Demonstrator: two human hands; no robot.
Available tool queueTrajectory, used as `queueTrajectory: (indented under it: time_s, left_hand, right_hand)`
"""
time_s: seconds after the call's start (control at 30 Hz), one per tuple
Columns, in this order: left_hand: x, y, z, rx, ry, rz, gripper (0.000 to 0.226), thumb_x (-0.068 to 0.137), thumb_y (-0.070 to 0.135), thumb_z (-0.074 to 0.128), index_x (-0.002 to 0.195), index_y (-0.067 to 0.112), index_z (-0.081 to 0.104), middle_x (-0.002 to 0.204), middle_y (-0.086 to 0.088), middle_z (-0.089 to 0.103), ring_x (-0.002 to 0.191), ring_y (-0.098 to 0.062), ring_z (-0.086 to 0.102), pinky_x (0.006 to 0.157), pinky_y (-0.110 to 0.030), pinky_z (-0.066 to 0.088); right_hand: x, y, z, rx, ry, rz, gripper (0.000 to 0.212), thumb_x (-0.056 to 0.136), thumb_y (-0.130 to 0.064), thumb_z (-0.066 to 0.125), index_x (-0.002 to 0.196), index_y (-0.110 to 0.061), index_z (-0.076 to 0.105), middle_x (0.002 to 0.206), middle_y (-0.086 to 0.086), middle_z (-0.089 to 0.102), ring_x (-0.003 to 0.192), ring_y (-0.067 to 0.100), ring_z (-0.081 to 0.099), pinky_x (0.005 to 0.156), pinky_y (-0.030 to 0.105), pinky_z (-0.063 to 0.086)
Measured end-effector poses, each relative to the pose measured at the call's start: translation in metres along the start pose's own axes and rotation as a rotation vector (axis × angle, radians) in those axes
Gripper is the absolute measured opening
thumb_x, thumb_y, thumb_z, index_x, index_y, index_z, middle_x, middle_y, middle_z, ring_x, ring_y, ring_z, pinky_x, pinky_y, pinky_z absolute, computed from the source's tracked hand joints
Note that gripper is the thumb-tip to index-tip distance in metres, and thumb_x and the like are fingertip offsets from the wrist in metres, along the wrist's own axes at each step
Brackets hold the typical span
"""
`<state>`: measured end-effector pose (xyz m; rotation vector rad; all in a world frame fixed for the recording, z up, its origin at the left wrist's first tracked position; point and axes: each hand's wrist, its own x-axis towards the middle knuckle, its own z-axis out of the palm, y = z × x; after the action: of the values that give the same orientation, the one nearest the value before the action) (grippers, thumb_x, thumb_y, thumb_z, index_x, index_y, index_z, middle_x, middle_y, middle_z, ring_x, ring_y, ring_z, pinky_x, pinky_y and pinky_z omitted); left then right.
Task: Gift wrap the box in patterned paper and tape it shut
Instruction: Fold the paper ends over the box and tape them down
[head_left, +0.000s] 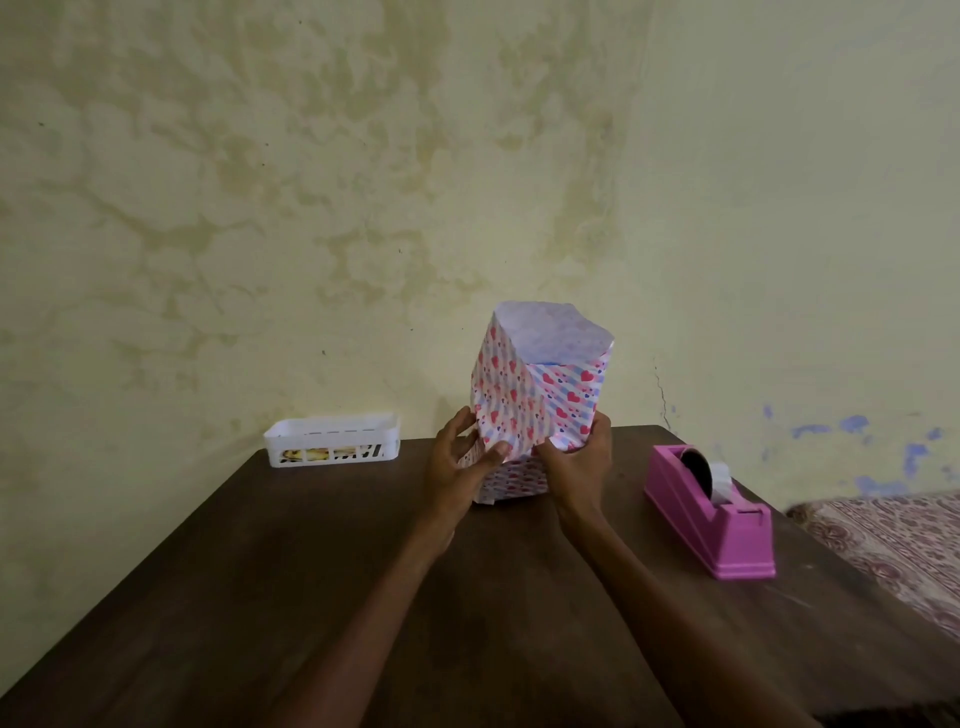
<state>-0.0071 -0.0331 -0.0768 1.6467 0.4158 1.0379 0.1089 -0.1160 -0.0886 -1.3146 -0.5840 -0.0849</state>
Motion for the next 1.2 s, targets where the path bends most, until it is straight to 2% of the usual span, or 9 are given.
queueTrajectory:
  time_s: [0.2,0.3,0.43,0.57,0.73,0.83,0.97,1.1,1.2]
  left_hand:
    - [0.001,0.0,0.0,0.032,-0.054,0.035,0.066,0.075,0.049,0.067,0.136,0.04,0.042,0.135,0.012,0.049,0.118,-0.008,0.051,0.087,-0.031,0.054]
    - [0.005,-0.001,0.0,0.002,-0.01,0.036,0.063,0.08,0.044,0.069,0.137,0.038,0.043,0.135,0.01,0.053,0.118,-0.012,0.056,0.084,-0.028,0.056]
    - [0.011,-0.004,-0.002,-0.049,0.118,-0.041,0.074,0.075,0.039,0.077,0.14,0.029,0.042,0.132,0.004,0.057,0.112,-0.015,0.059,0.084,-0.036,0.057]
    - [0.011,-0.002,-0.001,-0.094,0.095,-0.046,0.071,0.079,0.031,0.076,0.14,0.027,0.041,0.121,0.007,0.056,0.105,-0.012,0.06,0.077,-0.029,0.058]
    - [0.008,-0.007,-0.006,-0.057,0.031,-0.007,0.055,0.092,0.023,0.063,0.141,0.029,0.041,0.131,0.004,0.052,0.115,-0.014,0.056,0.076,-0.025,0.056]
    - [0.004,-0.009,-0.011,0.024,-0.03,0.018,0.065,0.086,0.014,0.07,0.143,0.026,0.04,0.131,0.009,0.048,0.111,-0.004,0.053,0.07,-0.013,0.053]
    - [0.005,-0.013,-0.016,0.005,-0.063,-0.003,0.073,0.082,0.005,0.072,0.144,0.024,0.038,0.139,0.001,0.048,0.118,-0.009,0.051,0.07,-0.012,0.053]
    - [0.005,-0.013,-0.015,-0.032,-0.07,0.008,0.06,0.087,0.013,0.068,0.134,0.043,0.045,0.14,0.001,0.047,0.124,-0.016,0.051,0.089,-0.036,0.056]
    - [0.005,-0.009,-0.011,0.01,-0.046,-0.002,0.054,0.087,0.021,0.069,0.13,0.045,0.048,0.142,0.005,0.046,0.124,-0.016,0.051,0.093,-0.046,0.053]
  right_hand:
    - [-0.001,-0.002,-0.004,0.012,-0.013,-0.017,0.07,0.077,-0.047,0.077,0.133,-0.026,0.04,0.129,-0.007,0.055,0.113,0.01,0.058,0.092,0.035,0.053]
    - [-0.004,-0.006,-0.011,0.123,-0.128,-0.041,0.056,0.083,-0.061,0.064,0.128,-0.034,0.044,0.125,-0.01,0.059,0.113,0.01,0.062,0.084,0.026,0.054]
    - [-0.006,-0.005,-0.018,0.08,-0.307,-0.131,0.085,0.069,-0.07,0.066,0.14,-0.036,0.034,0.137,-0.017,0.05,0.121,-0.001,0.054,0.095,0.024,0.049]
    - [-0.005,0.001,-0.018,-0.047,-0.302,-0.169,0.101,0.062,-0.067,0.079,0.144,-0.033,0.031,0.141,-0.013,0.048,0.127,0.004,0.051,0.102,0.034,0.048]
    - [-0.006,-0.003,-0.019,-0.045,-0.275,-0.166,0.089,0.067,-0.064,0.076,0.139,-0.032,0.036,0.134,-0.016,0.053,0.119,-0.004,0.054,0.096,0.025,0.049]
    - [-0.006,-0.003,-0.021,-0.032,-0.267,-0.155,0.078,0.074,-0.063,0.07,0.139,-0.033,0.037,0.132,-0.017,0.054,0.117,-0.006,0.054,0.093,0.021,0.049]
    - [-0.003,-0.003,-0.025,-0.018,-0.271,-0.113,0.049,0.089,-0.049,0.065,0.131,-0.035,0.045,0.125,-0.018,0.06,0.11,-0.004,0.061,0.091,0.027,0.053]
    - [-0.004,-0.008,-0.023,-0.036,-0.176,-0.091,0.048,0.086,-0.044,0.07,0.126,-0.036,0.044,0.116,-0.023,0.059,0.102,-0.01,0.06,0.08,0.017,0.05]
    - [-0.003,-0.01,-0.019,-0.053,-0.083,-0.056,0.063,0.079,-0.052,0.073,0.131,-0.03,0.045,0.125,-0.012,0.059,0.11,0.004,0.059,0.089,0.028,0.052]
